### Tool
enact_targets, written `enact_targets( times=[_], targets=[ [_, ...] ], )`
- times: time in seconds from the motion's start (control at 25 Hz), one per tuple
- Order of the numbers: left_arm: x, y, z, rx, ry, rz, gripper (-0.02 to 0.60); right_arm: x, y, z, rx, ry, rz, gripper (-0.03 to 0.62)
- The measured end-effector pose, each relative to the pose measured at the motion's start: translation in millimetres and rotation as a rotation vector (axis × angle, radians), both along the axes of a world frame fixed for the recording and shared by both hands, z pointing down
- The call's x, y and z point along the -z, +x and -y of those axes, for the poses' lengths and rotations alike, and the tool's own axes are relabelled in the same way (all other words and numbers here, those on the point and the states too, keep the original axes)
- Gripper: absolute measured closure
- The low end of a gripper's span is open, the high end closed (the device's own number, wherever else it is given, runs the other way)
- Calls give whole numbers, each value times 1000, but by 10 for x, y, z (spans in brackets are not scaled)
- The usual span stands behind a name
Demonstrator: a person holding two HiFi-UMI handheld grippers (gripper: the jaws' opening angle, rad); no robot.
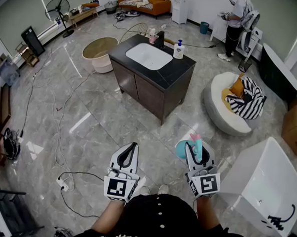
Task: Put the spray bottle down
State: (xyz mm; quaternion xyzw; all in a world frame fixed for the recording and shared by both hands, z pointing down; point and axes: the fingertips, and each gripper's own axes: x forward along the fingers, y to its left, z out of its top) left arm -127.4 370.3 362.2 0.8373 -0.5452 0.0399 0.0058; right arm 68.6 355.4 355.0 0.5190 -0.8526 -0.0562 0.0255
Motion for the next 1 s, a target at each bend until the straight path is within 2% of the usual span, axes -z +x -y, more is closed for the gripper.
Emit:
enact_targets(
  times=[0.4, 1.0],
  targets=[
    [50, 102, 15, -7, 13, 4, 565, 12, 75, 22, 2, 2, 24, 473],
    [-42, 394, 92, 43, 9, 4, 565, -77, 408, 190, 29, 1, 46, 473]
  ],
)
